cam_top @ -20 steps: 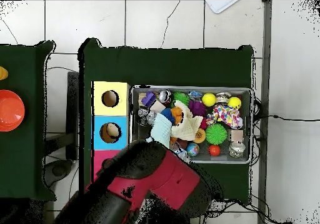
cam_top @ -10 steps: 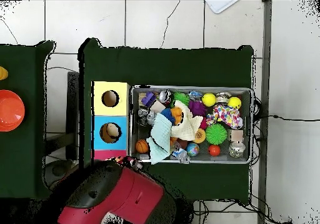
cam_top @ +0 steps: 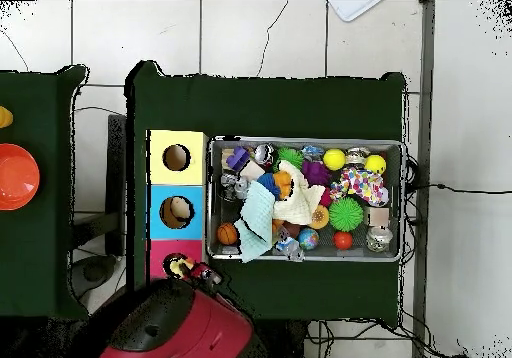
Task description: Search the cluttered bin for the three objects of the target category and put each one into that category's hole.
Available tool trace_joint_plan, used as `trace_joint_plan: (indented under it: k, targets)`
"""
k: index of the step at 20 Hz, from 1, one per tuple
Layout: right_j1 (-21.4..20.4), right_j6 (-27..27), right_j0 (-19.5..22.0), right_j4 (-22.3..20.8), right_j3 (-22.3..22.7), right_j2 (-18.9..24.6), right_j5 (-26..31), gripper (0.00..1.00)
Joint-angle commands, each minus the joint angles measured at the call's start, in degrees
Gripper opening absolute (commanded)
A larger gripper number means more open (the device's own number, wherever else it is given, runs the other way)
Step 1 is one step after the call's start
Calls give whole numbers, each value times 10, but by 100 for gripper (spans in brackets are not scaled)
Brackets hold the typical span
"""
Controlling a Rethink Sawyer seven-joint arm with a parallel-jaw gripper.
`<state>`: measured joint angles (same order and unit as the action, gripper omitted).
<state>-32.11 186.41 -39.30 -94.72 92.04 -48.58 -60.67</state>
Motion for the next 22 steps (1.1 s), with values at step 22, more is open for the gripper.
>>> trace_joint_plan:
  k: [22]
  targets:
    - [30,-11,62,155,109,185,133,0]
